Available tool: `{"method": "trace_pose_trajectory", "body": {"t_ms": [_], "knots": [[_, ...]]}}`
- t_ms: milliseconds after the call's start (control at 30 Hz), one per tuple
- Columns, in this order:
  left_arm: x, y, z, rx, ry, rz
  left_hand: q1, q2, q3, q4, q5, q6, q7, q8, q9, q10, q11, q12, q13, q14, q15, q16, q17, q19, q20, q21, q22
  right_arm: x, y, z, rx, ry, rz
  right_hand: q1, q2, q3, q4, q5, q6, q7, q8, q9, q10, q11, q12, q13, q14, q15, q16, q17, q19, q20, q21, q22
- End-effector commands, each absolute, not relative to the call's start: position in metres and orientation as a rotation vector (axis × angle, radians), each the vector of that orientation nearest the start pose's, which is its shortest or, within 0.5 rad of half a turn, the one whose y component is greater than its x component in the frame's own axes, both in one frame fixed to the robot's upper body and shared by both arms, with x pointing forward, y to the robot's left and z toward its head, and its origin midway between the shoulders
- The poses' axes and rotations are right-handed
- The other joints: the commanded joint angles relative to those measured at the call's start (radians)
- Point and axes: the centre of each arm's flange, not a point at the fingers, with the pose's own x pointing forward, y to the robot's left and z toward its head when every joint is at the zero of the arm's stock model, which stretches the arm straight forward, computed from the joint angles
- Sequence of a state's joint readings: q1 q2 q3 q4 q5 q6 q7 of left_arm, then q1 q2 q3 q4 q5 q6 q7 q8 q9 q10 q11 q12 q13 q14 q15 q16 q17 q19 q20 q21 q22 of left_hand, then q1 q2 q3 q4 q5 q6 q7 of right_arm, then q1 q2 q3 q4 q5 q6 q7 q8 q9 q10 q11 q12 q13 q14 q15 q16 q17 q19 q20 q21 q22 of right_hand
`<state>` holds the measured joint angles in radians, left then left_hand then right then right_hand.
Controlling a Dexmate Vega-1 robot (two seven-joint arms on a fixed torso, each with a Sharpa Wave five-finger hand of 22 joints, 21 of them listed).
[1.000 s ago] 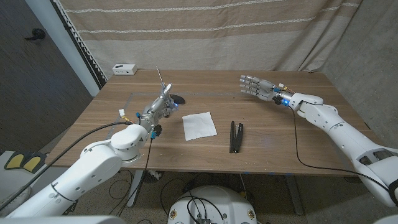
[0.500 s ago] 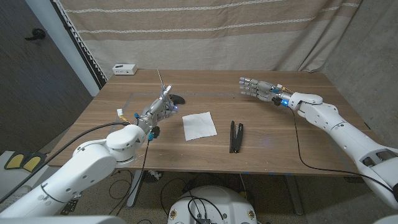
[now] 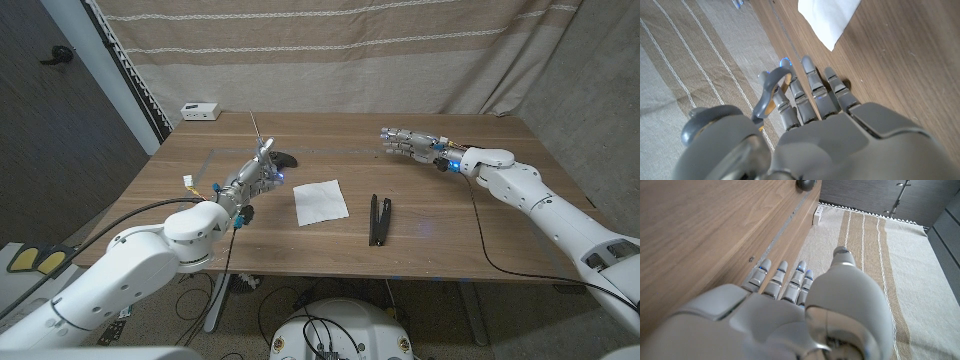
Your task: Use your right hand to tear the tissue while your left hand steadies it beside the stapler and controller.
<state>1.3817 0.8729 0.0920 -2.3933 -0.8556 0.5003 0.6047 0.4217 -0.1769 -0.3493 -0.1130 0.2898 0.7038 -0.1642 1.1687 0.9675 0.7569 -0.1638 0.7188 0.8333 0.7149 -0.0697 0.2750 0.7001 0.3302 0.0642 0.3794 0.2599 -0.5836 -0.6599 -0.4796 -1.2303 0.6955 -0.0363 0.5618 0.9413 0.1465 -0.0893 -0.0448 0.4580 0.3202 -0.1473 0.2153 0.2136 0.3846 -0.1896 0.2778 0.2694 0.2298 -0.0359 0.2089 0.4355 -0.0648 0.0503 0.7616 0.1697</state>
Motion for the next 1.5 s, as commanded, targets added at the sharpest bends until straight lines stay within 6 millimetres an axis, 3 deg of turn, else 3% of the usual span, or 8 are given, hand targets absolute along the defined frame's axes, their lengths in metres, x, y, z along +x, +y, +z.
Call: {"method": "trace_pose_trajectory", "body": {"t_ms": [33, 367, 533, 733, 1167, 1500], "knots": [[0.446, 0.25, -0.047, 0.145, -0.192, -0.048, -0.009, 0.0, 0.001, -0.002, -0.001, -0.144, 0.151, 0.411, 0.275, 0.01, -0.004, 0.006, 0.003, 0.008, -0.099, 0.004, 0.002, 0.005, 0.002, -0.002, 0.001, 0.656, -0.269, 0.034, -0.365, -0.374, 0.649, 0.019, 0.0, 0.0, -0.011, 0.007, 0.013, -0.011, 0.012, 0.0, 0.014, -0.014, 0.013, 0.003, -0.015, -0.14, -0.002, -0.002, -0.015, 0.0, -0.009, 0.005], [0.439, 0.253, -0.048, 0.145, -0.174, -0.043, -0.011, 0.001, 0.002, -0.004, 0.001, -0.132, 0.155, 0.411, 0.275, 0.019, -0.003, 0.003, -0.014, 0.001, -0.099, -0.002, -0.005, 0.006, -0.005, -0.005, -0.002, 0.654, -0.253, 0.032, -0.462, -0.369, 0.626, 0.025, 0.0, 0.002, -0.016, 0.01, 0.02, -0.016, 0.014, 0.0, 0.035, -0.013, 0.025, 0.005, -0.019, -0.143, 0.0, -0.004, -0.016, -0.001, -0.016, 0.006], [0.436, 0.255, -0.048, 0.145, -0.165, -0.045, -0.011, 0.002, 0.002, -0.005, 0.002, -0.129, 0.156, 0.411, 0.275, 0.021, -0.004, 0.007, -0.013, 0.006, -0.101, -0.002, -0.007, 0.007, -0.005, -0.006, -0.003, 0.651, -0.246, 0.031, -0.511, -0.371, 0.607, 0.024, -0.002, 0.0, -0.018, 0.013, 0.009, 0.005, 0.009, -0.001, 0.04, 0.028, 0.034, 0.011, -0.024, -0.133, 0.001, -0.006, -0.011, 0.0, -0.024, 0.006], [0.436, 0.256, -0.048, 0.141, -0.16, -0.046, -0.011, 0.002, 0.003, -0.006, 0.003, -0.126, 0.156, 0.411, 0.275, 0.024, -0.004, 0.006, -0.019, 0.006, -0.102, -0.003, -0.009, 0.008, -0.007, -0.007, -0.004, 0.647, -0.238, 0.034, -0.565, -0.386, 0.59, 0.021, -0.004, -0.002, -0.018, 0.016, 0.006, 0.009, 0.007, -0.001, 0.039, 0.024, 0.04, 0.016, -0.023, -0.126, 0.004, -0.008, 0.006, 0.027, -0.025, 0.006], [0.435, 0.261, -0.046, 0.149, -0.155, -0.043, -0.009, 0.004, 0.004, -0.008, 0.005, -0.121, 0.156, 0.411, 0.275, 0.026, -0.004, 0.012, -0.017, 0.006, -0.102, -0.004, -0.011, 0.005, -0.013, -0.01, -0.005, 0.641, -0.216, 0.031, -0.65, -0.41, 0.579, 0.017, -0.006, -0.005, -0.019, 0.018, -0.007, 0.017, 0.002, -0.001, 0.041, 0.019, 0.048, 0.021, -0.026, -0.129, 0.005, -0.011, 0.005, 0.023, -0.035, 0.007], [0.436, 0.262, -0.045, 0.157, -0.144, -0.045, -0.008, 0.006, 0.005, -0.009, 0.008, -0.118, 0.157, 0.411, 0.276, 0.025, -0.003, 0.015, -0.017, 0.006, -0.103, -0.004, -0.012, 0.006, -0.014, -0.012, -0.006, 0.636, -0.202, 0.025, -0.716, -0.437, 0.552, 0.014, -0.01, -0.01, -0.021, 0.024, -0.101, 0.032, -0.026, -0.002, 0.029, 0.017, 0.055, 0.031, -0.036, -0.128, 0.005, -0.016, 0.005, 0.024, -0.052, 0.007]]}}
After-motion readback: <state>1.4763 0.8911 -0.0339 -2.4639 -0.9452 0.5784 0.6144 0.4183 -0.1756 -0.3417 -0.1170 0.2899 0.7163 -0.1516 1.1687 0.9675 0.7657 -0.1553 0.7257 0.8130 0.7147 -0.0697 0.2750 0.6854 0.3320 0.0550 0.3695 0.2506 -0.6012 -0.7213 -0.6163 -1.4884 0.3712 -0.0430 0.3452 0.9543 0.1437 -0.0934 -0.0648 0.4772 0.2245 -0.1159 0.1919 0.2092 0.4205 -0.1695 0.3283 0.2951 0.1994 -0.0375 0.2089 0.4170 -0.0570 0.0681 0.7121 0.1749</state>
